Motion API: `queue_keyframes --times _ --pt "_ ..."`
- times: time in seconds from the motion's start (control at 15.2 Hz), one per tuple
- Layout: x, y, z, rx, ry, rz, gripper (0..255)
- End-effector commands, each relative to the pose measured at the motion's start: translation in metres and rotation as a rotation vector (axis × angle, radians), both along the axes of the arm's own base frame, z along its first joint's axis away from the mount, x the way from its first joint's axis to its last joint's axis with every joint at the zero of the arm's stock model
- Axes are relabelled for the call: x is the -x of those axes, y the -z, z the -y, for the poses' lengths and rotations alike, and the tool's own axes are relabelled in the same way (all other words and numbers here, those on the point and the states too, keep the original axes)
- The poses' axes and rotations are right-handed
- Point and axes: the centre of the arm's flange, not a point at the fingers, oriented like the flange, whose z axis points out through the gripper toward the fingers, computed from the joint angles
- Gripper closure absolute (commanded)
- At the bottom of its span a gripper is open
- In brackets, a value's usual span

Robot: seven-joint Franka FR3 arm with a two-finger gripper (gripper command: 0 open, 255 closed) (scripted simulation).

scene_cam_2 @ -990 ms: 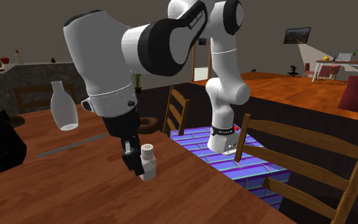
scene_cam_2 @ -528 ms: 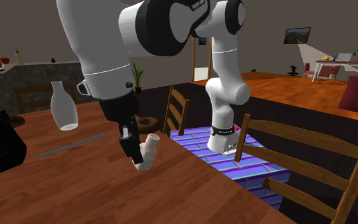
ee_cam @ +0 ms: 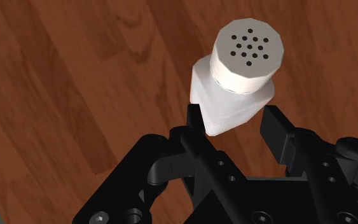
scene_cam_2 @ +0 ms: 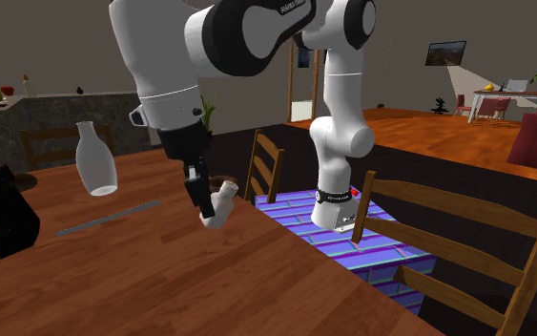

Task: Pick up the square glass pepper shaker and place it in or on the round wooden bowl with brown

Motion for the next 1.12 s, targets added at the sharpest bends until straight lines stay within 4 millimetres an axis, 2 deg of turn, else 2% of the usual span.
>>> queue_keyframes --times 0.0,1.06 --pt "0.001 -0.001 0.028 -0.001 -0.001 0.000 255" --pt "0.006 -0.003 0.239 -0.001 -0.001 0.000 255"
